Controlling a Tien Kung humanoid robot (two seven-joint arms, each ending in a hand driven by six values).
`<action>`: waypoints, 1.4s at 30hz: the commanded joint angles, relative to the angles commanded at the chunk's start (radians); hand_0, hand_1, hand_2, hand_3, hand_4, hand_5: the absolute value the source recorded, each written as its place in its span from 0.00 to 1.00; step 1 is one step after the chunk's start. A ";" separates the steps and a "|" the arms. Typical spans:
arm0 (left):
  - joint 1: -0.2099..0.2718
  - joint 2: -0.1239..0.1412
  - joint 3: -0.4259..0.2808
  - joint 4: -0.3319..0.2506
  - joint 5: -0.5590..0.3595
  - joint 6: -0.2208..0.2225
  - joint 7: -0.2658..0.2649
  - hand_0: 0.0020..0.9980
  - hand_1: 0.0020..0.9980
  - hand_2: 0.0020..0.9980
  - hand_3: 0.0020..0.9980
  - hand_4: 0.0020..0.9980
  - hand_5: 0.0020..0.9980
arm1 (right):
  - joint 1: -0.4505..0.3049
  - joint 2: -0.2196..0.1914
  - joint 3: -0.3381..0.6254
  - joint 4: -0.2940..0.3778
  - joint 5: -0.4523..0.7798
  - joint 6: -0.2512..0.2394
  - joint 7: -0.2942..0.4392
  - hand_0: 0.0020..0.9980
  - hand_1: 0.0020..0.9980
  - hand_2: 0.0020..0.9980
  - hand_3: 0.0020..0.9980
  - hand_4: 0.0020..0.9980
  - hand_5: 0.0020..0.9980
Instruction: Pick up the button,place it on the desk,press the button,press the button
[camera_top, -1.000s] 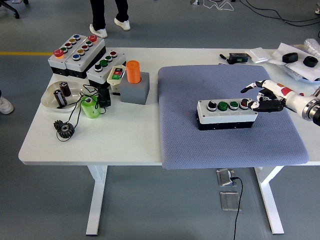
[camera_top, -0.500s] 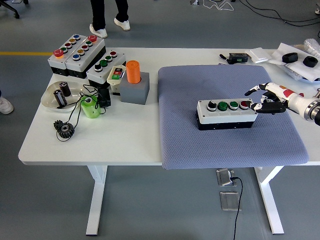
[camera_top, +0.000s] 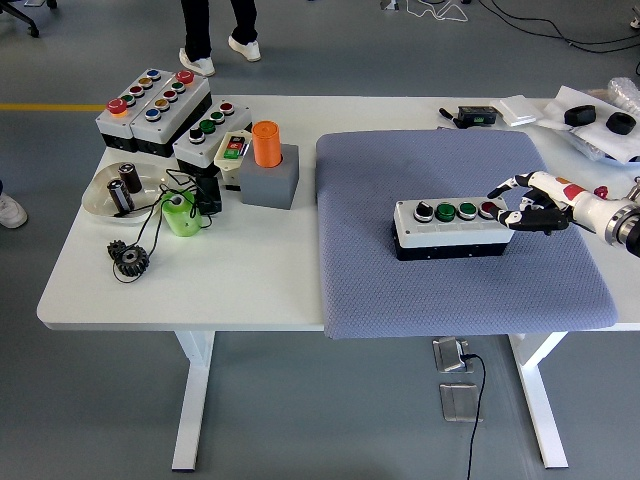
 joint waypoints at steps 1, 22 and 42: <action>0.000 0.000 0.000 0.000 0.000 0.000 0.000 0.65 0.70 0.72 0.49 0.32 0.96 | 0.000 0.000 -0.002 -0.002 0.000 0.001 -0.001 0.14 0.00 0.11 0.74 0.62 0.54; -0.001 0.001 0.000 0.000 0.007 0.001 0.002 0.65 0.70 0.72 0.49 0.32 0.97 | 0.002 0.013 -0.034 -0.048 -0.008 0.007 -0.007 0.14 0.00 0.10 0.74 0.62 0.58; -0.008 0.001 0.000 0.000 0.002 0.000 0.002 0.65 0.70 0.72 0.49 0.32 0.97 | 0.020 0.036 -0.081 -0.055 -0.043 0.011 -0.019 0.15 0.00 0.10 0.74 0.62 0.59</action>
